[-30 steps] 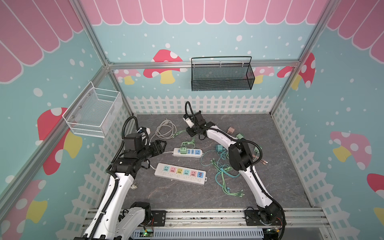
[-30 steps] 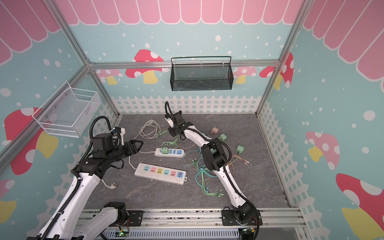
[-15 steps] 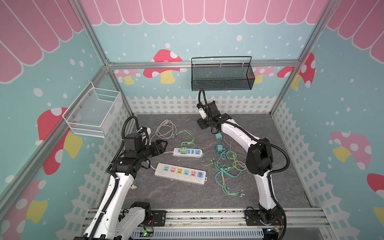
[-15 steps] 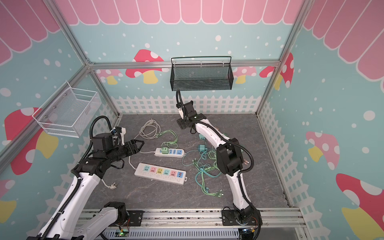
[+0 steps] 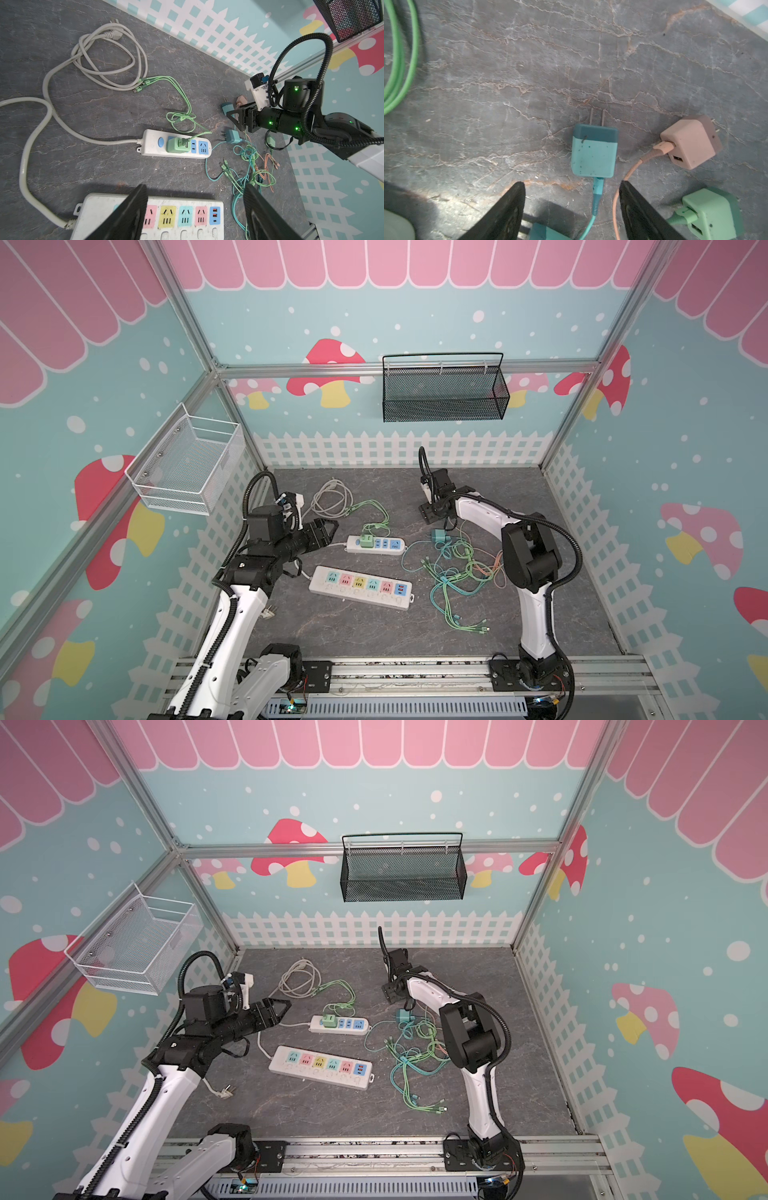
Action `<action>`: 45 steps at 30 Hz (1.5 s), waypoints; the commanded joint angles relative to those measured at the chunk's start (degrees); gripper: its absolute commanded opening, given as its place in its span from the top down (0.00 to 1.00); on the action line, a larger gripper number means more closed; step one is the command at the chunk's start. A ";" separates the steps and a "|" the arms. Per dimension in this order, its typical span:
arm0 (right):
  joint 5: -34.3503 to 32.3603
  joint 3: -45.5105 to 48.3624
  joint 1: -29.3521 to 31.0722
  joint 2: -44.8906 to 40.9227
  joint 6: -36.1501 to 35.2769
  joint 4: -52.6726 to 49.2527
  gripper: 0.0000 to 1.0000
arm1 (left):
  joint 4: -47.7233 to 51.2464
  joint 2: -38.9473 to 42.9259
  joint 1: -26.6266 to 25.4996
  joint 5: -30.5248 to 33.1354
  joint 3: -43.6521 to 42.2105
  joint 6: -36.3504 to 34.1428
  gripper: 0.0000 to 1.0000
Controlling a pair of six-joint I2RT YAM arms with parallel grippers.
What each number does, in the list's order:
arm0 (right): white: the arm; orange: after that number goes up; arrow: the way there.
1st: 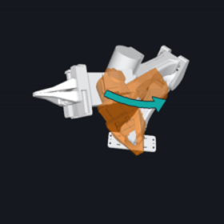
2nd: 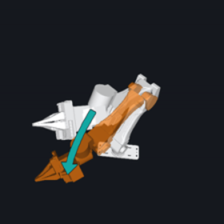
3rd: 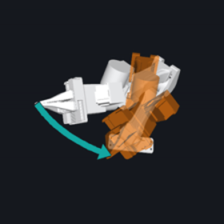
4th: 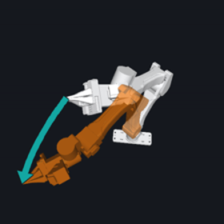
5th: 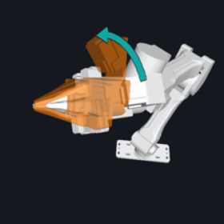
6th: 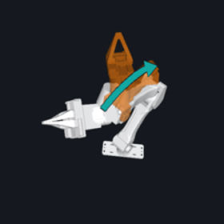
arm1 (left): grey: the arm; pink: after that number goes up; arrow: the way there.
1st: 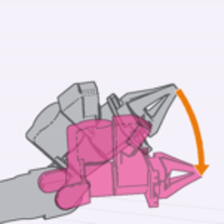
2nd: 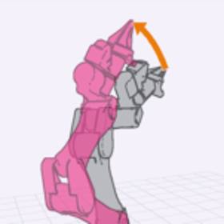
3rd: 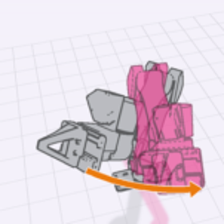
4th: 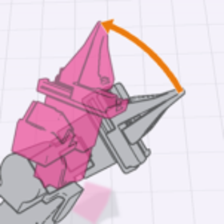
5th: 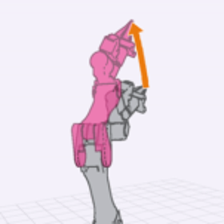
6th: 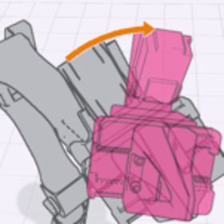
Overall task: Insert the plug
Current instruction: 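Move the right gripper over the teal charger beside the pink charger, then close the right gripper on the teal charger and lift it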
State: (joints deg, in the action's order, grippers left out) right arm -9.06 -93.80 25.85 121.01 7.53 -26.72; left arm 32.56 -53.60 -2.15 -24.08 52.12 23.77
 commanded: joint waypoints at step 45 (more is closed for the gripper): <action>22.97 1.56 -3.29 -0.77 -3.80 7.11 0.73 | -1.44 -0.07 0.31 -1.38 -1.34 0.57 0.27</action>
State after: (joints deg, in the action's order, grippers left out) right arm 6.79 -93.03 22.46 125.49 5.98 -20.34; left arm 31.86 -53.60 -2.15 -24.29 51.46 23.83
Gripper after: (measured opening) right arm 0.403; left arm 0.728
